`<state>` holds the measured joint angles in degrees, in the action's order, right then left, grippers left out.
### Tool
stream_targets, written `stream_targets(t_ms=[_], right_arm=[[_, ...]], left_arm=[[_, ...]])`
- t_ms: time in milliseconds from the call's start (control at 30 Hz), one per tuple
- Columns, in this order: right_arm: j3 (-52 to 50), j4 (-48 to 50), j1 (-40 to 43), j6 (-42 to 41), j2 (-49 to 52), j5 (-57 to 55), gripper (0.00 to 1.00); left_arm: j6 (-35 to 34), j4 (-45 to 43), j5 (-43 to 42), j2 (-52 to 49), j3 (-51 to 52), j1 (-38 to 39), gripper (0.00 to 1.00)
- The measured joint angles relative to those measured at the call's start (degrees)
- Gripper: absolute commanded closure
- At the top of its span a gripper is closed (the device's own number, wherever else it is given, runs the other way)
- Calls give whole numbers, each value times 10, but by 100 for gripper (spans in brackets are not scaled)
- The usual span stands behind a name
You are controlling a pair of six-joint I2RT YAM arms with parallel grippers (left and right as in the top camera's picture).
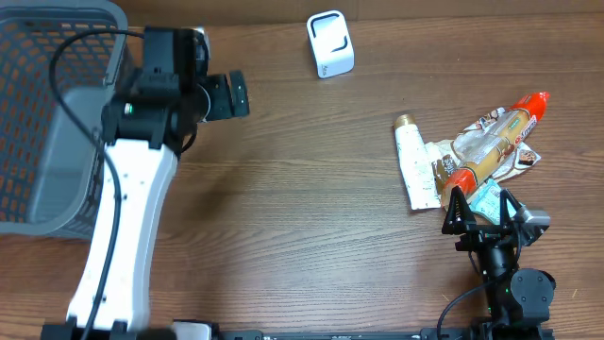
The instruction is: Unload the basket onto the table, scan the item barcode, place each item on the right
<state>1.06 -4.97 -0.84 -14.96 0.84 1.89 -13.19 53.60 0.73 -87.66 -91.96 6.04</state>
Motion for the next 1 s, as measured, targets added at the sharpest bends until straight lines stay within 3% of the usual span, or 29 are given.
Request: stream_targets(t_ms=[133, 200, 433, 667, 833, 1000], right_arm=[[0, -2, 0, 0, 0, 0, 0], [0, -1, 0, 0, 0, 0, 0], [0, -2, 0, 0, 0, 0, 0], [0, -2, 0, 0, 0, 0, 0], [0, -2, 0, 0, 0, 0, 0], [0, -2, 0, 0, 0, 0, 0]], left_arm=[[10, -186, -5, 110, 151, 3, 0], [24, -328, -18, 181, 265, 3, 0], [77, -575, -52, 350, 553, 3, 0], [198, -622, -59, 525, 757, 3, 0], [270, -608, -59, 642, 845, 3, 0], [298, -572, -59, 728, 902, 3, 0]])
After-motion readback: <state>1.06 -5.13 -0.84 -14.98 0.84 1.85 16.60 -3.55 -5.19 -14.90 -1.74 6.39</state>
